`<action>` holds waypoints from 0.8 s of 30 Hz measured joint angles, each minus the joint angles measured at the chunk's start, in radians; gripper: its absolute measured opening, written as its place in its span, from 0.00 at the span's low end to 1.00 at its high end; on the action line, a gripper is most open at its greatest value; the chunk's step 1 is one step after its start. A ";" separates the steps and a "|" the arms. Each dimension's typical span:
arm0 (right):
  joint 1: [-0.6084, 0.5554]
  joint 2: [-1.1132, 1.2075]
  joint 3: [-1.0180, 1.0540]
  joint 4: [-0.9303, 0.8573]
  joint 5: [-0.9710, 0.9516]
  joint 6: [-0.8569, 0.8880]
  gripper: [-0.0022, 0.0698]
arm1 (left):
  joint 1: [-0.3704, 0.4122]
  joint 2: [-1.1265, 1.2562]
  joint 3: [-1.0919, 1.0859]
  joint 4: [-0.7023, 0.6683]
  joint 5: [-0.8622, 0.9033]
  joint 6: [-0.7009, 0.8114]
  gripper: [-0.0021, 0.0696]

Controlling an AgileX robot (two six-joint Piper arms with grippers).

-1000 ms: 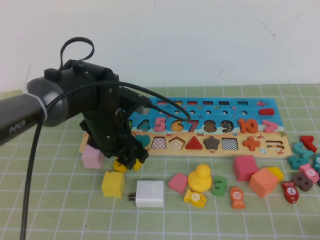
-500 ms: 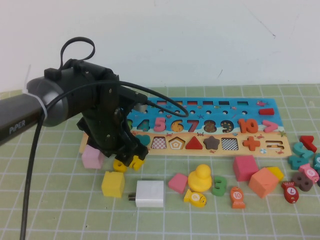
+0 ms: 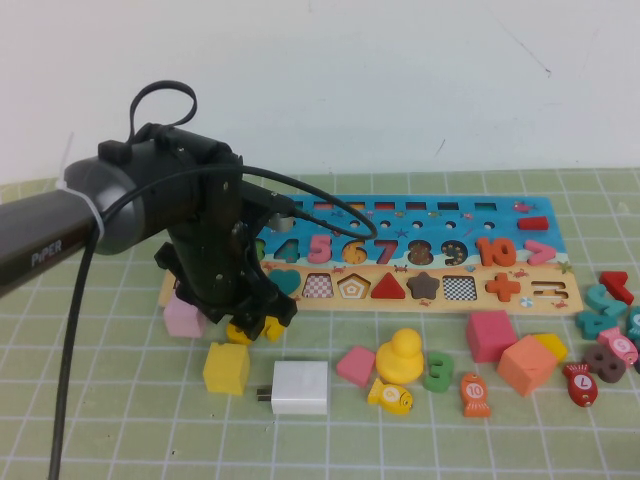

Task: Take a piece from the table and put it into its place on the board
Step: Pick up the "number 6"

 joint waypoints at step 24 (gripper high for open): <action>0.000 0.000 0.000 0.000 0.000 0.000 0.03 | -0.002 0.004 -0.004 -0.010 0.021 0.000 0.40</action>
